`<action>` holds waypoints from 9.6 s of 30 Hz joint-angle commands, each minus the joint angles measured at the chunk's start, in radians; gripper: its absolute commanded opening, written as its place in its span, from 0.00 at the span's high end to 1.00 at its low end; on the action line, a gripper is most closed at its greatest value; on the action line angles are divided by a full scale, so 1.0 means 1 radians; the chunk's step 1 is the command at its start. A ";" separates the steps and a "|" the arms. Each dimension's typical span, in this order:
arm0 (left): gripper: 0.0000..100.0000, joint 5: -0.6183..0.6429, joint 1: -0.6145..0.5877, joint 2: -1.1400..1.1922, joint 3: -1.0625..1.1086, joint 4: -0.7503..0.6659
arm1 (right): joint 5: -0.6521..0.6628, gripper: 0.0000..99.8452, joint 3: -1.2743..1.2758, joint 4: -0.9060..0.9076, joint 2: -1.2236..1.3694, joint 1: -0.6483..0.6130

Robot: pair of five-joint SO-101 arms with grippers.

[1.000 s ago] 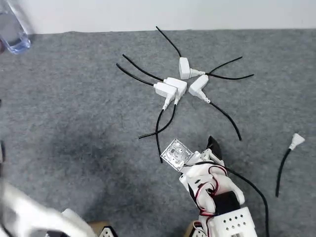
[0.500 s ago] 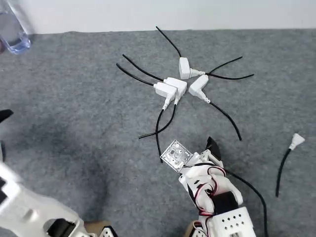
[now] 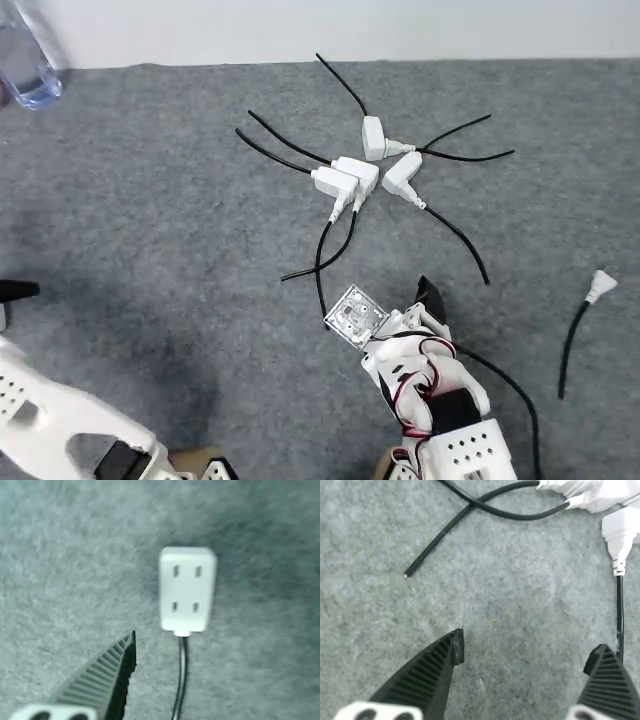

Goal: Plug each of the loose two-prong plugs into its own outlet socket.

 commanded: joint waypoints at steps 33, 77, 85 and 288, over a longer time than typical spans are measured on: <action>0.63 0.000 0.057 0.183 -0.136 -0.152 | 0.011 0.63 -0.006 -0.024 -0.010 0.010; 0.99 -0.133 0.446 -0.091 -0.163 0.137 | 0.002 0.63 -0.005 -0.116 -0.012 0.137; 0.99 -0.135 0.813 -0.428 0.295 0.133 | -0.078 0.63 -0.005 -0.191 -0.012 0.243; 0.71 0.308 0.643 -2.484 2.424 -0.554 | -0.345 0.85 -1.682 0.136 1.870 0.993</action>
